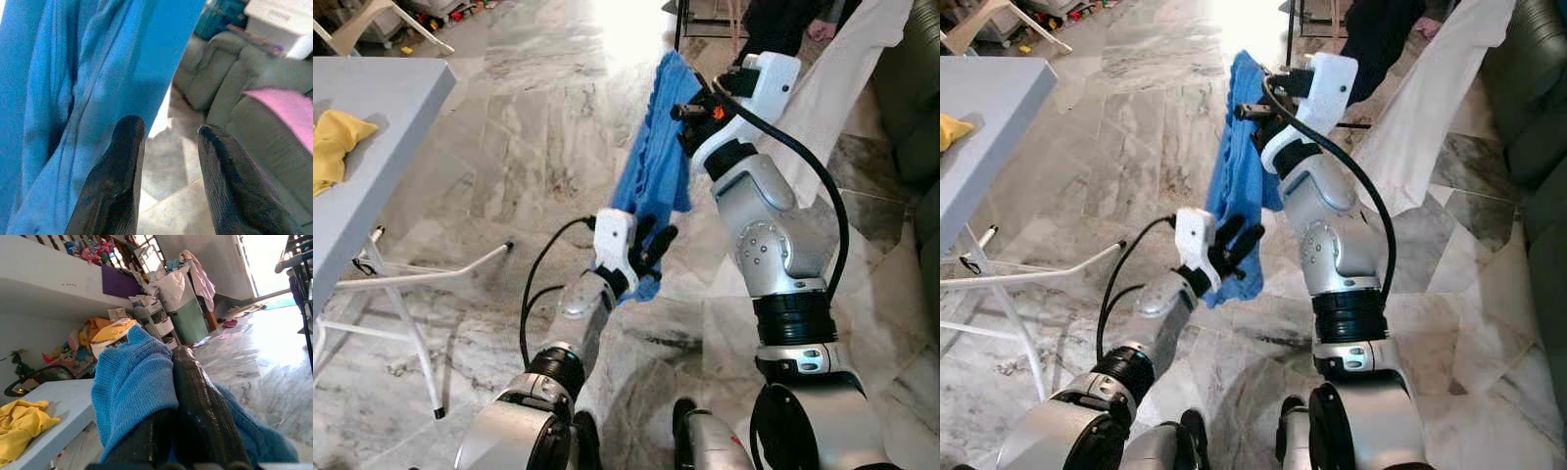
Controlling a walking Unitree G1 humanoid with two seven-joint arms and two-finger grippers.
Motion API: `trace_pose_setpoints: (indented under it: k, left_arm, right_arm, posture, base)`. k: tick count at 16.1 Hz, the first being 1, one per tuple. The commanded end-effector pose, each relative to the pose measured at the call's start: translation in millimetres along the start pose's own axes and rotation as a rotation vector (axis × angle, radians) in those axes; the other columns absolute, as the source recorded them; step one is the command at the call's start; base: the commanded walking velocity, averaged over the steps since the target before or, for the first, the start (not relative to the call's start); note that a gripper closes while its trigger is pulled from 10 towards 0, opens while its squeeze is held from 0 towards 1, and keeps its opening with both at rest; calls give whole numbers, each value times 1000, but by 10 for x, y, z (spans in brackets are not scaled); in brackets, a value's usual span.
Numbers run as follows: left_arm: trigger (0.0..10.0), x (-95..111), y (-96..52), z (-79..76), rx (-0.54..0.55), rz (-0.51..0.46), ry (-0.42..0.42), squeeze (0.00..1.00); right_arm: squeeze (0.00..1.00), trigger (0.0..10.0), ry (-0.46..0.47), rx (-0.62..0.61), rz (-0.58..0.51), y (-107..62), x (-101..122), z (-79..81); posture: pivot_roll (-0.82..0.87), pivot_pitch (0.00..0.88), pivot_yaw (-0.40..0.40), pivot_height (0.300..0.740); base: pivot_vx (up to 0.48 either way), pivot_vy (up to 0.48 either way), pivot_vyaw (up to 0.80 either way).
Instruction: Hang hanger
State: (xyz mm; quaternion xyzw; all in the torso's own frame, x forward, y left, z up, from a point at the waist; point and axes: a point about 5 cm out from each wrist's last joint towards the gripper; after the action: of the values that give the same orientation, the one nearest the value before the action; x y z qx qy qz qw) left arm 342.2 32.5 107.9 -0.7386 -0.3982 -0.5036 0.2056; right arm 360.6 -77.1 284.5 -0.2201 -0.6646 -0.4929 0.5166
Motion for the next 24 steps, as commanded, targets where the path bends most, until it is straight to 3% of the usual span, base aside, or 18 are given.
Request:
trace_pose_setpoints:
  k: [1, 6, 7, 8, 12, 15, 16, 17, 18, 24]
  left_arm:
    - [10000, -119, 36, -150, -3, 7, -16, 0]
    - [10000, 92, 48, -63, 97, -102, 188, 0]
    - [10000, 93, 44, -53, 105, -105, 184, 671]
    - [10000, 66, 14, -21, 116, -101, 161, 1000]
    - [10000, 134, -27, 56, 173, -148, 204, 1000]
    - [10000, 131, -116, 216, 266, -137, 223, 1000]
    - [10000, 80, -117, 216, 263, -107, 196, 702]
    - [10000, 53, -117, 211, 260, -94, 179, 702]
    - [10000, -21, -101, 151, 225, -64, 152, 0]
    - [10000, -241, 3, -61, 195, 40, 48, 0]
  right_arm:
    - [0, 0, -7, 30, -51, 31, 145, 72]
    - [0, 0, -23, 43, -45, -11, 163, 88]
    - [0, 0, -23, 42, -44, -13, 162, 88]
    - [0, 0, -22, 43, -43, -13, 163, 97]
    - [0, 0, -29, 42, -38, -27, 167, 83]
    - [0, 0, -30, 39, -36, -36, 163, 81]
    - [0, 0, -28, 40, -36, -34, 165, 85]
    - [0, 0, -28, 41, -36, -33, 166, 88]
    - [0, 0, -27, 44, -37, -31, 169, 93]
    - [0, 0, -20, 73, -36, -53, 231, 146]
  posture:
    - [-287, 225, 60, 740]
    - [-313, 223, 68, 740]
    - [-312, 223, 68, 740]
    - [-312, 225, 69, 740]
    - [-317, 226, 72, 740]
    - [-319, 226, 74, 740]
    - [-321, 224, 73, 740]
    - [-321, 225, 74, 740]
    - [-324, 225, 70, 740]
    - [-379, 234, 59, 740]
  base:
    - [0, 0, 0]
    - [0, 0, 0]
    - [0, 0, 0]
    - [0, 0, 0]
    - [0, 0, 0]
    - [0, 0, 0]
    - [0, 0, 0]
    - [0, 0, 0]
    - [0, 0, 0]
    - [0, 0, 0]
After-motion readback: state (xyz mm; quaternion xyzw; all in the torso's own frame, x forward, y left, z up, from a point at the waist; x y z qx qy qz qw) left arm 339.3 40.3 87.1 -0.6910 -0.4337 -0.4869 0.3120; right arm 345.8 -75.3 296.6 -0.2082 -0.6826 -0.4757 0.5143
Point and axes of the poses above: a point about 5 cm out from each wrist's last joint towards the gripper, its own y axis pointing out of the wrist towards the gripper, its own x axis along the axis of the wrist's last joint, z = x × y, and after that the axes turned 15 degrees about -y, right-handed
